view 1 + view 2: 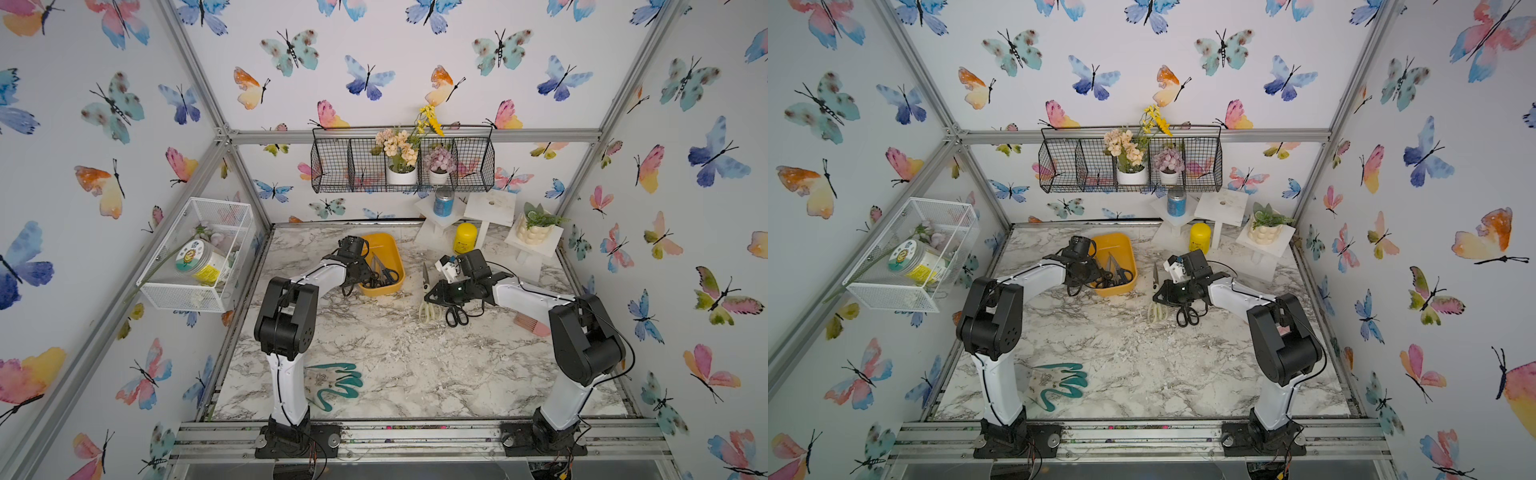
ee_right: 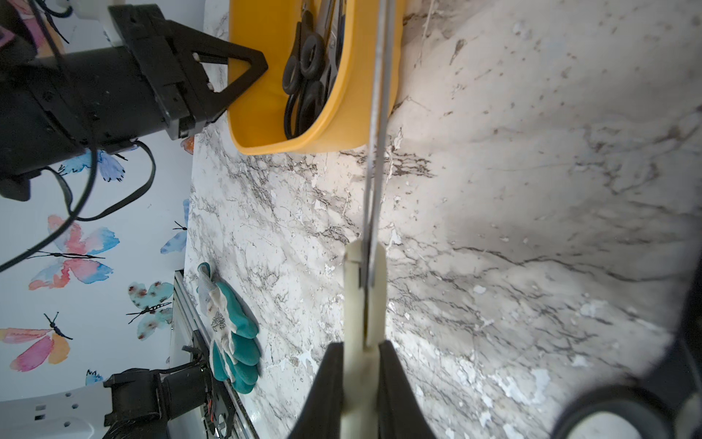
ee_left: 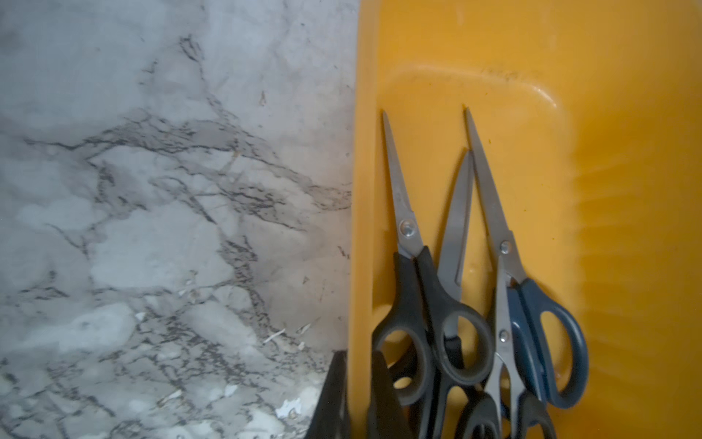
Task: Take the scissors out of the storage box
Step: Move the storage box to the center of the board, then place the scissors at the center of the board.
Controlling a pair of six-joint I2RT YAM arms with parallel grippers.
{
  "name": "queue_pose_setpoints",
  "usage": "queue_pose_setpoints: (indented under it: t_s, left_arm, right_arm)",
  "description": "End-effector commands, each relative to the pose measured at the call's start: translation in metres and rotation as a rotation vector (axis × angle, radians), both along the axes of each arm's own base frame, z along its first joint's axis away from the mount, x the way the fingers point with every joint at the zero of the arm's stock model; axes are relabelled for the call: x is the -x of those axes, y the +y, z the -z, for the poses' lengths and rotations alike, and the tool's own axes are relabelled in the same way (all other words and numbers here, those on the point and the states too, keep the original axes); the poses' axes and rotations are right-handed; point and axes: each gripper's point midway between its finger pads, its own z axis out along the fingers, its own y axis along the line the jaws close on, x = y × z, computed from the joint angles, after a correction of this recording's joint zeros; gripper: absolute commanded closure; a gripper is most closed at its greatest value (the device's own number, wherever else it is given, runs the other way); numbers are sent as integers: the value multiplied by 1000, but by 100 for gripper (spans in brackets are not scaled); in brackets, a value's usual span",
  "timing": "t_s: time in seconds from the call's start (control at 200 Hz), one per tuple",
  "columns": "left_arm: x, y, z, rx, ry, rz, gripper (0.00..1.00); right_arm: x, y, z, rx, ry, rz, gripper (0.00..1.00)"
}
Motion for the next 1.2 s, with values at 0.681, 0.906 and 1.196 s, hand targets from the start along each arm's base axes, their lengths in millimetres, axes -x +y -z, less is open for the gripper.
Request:
queue_pose_setpoints:
  t_s: [0.681, 0.906, 1.196]
  left_arm:
    - [24, -23, -34, 74, -43, 137, 96]
    - [27, -21, -34, 72, -39, 130, 96]
    - [30, -24, -37, 70, -44, 140, 96]
  right_arm:
    - [4, -8, 80, 80, 96, 19, 77]
    - [3, -15, 84, 126, 88, 33, 66]
    - [-9, -24, 69, 208, 30, 38, 51]
